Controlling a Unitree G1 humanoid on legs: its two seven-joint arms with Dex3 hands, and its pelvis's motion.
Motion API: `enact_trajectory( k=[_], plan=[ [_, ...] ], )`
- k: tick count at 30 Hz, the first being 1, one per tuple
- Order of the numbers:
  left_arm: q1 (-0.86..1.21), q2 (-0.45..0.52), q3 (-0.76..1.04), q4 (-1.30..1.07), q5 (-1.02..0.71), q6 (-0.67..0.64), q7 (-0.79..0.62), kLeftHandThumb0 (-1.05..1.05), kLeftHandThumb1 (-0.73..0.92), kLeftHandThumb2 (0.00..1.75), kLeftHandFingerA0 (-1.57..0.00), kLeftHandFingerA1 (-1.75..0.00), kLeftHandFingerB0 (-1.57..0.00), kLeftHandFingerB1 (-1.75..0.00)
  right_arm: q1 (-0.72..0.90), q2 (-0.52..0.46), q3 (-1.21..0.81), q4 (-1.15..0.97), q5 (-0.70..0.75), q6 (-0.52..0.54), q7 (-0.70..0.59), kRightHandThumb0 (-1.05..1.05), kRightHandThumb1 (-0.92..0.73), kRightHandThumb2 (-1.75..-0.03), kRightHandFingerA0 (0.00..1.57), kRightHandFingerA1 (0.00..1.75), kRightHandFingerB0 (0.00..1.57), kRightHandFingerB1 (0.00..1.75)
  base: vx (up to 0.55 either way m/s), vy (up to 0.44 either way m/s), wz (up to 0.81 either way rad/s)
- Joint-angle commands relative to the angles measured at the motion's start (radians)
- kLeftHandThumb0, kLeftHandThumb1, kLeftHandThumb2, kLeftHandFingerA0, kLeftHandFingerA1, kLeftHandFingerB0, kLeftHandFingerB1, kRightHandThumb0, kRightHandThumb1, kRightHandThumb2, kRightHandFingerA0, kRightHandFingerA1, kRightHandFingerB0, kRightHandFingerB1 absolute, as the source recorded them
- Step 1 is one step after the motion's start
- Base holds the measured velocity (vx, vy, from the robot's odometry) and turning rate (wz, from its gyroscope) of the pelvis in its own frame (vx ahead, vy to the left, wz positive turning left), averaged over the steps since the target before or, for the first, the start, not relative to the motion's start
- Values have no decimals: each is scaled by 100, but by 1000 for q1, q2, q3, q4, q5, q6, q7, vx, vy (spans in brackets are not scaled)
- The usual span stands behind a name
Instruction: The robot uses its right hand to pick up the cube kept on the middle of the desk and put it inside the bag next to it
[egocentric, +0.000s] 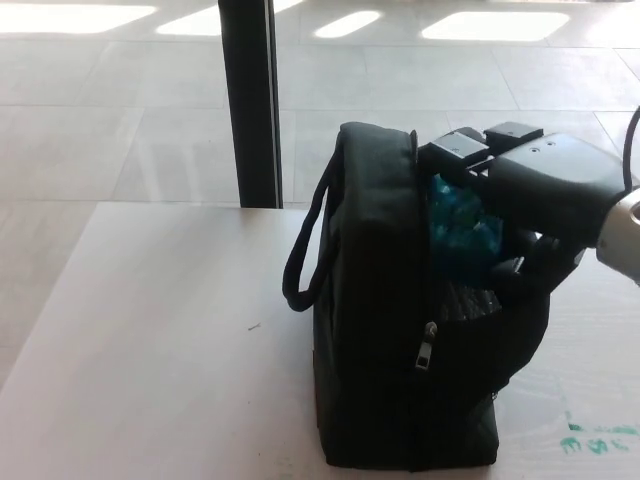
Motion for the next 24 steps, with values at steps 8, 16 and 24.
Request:
enact_trajectory(
  k=[8, 16, 24],
  plan=[
    [3, 29, 8, 5, -11, 8, 5, -105, 49, 93, -38, -148, -28, -146, -149, -115, 91, -37, -164, 231, 510, -93, -53, -92, 0, 18, 0, 0, 0, 0, 0],
    [-8, 29, 7, 13, -10, 2, 5, -105, 52, 89, -38, -146, -27, -141, -190, -101, -29, -14, 14, 263, 491, -92, -55, -92, 0, 9, 14, 12, 0, 0, 0],
    [15, 29, 10, 14, -12, -1, -1, -105, 47, 93, -37, -149, -31, -147, -195, -110, -246, -64, 125, 341, 420, -82, -54, -89, 0, 17, 5, 28, 0, 0, 0]
  ],
)
